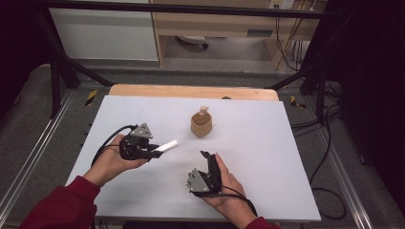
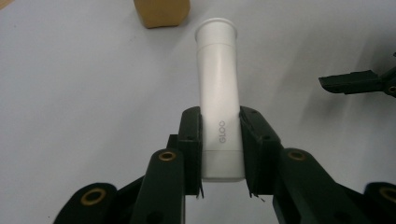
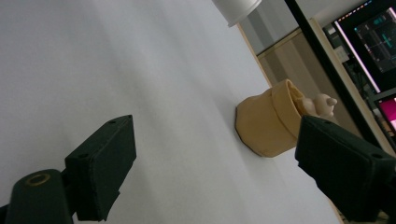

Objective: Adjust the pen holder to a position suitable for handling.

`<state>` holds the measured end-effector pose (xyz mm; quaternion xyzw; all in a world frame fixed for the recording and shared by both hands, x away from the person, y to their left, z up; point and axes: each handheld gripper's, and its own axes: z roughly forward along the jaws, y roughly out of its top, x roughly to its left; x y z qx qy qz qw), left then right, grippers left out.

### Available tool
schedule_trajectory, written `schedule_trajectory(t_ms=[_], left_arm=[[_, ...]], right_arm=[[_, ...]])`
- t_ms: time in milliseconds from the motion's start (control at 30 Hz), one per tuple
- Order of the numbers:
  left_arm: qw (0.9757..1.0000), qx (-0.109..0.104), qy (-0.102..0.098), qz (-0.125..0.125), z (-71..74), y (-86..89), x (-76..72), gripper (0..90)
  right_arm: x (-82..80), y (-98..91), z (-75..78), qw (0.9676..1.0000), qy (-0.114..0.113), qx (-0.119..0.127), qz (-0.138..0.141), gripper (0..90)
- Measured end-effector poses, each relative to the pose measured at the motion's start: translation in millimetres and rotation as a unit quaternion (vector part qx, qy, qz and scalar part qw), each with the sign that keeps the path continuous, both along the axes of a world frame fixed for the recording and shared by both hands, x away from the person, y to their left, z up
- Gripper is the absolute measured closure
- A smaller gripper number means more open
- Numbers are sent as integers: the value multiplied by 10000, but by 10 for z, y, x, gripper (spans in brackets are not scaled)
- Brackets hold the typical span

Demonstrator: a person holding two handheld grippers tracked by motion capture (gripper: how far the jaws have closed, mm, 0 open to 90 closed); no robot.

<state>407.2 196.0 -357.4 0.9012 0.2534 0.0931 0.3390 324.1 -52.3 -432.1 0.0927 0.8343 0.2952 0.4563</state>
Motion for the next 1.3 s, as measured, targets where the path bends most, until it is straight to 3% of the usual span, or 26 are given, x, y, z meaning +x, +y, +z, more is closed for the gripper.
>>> schedule_trajectory(t_ms=[267,467,1000,1300], left_arm=[[9999,106,66,-44,-19,-74,17,712],[9999,64,47,-95,31,-143,19,712],[9997,117,148,-144,39,-152,40,712],[9997,142,145,-116,66,-127,47,712]], right_arm=[[18,41,43,9995,-243,-174,71,145],[64,130,126,9986,-414,-268,188,166],[146,274,205,9959,-578,-603,339,174],[163,353,254,9927,-704,-863,456,189]])
